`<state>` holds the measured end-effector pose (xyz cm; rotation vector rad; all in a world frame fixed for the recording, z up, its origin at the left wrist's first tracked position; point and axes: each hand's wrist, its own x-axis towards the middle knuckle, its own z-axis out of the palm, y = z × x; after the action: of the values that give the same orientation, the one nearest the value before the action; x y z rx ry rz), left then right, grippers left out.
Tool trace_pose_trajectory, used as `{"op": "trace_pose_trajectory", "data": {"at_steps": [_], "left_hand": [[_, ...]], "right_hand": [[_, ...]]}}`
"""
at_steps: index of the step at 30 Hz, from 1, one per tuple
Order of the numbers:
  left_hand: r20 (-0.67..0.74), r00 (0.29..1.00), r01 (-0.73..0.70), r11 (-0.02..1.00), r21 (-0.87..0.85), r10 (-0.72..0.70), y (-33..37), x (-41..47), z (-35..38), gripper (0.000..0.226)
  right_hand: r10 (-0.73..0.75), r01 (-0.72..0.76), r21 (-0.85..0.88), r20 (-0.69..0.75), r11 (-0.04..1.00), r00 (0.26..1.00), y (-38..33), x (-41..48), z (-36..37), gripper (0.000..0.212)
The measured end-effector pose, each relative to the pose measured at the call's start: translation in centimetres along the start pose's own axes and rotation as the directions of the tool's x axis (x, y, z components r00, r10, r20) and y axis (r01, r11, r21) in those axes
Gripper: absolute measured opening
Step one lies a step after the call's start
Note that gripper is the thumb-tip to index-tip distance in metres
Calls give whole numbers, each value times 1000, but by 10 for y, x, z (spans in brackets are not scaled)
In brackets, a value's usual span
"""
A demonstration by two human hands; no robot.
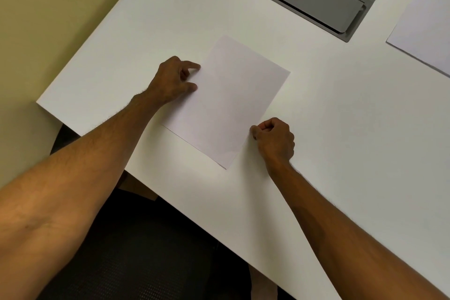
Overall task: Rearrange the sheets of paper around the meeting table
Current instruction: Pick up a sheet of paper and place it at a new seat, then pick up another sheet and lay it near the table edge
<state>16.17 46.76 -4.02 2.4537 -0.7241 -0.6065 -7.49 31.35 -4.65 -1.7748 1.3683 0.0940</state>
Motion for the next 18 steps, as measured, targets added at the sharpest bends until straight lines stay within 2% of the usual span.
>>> {"op": "trace_pose_trajectory", "data": {"at_steps": [5,10,18], "left_hand": [[-54,999,2,999,-34,-4,0,-14,-1,59],[-62,997,-46,999,10,47,12,-31,-1,61],[-147,974,-173,985,-7,170,71,-42,30,44]], "right_hand": [[-36,31,96,51,995,998,6,-1,-6,28],[-83,40,272,147,961,986,15,-4,-28,25],[-206,206,264,-28,942,978,40,7,-111,12]]}}
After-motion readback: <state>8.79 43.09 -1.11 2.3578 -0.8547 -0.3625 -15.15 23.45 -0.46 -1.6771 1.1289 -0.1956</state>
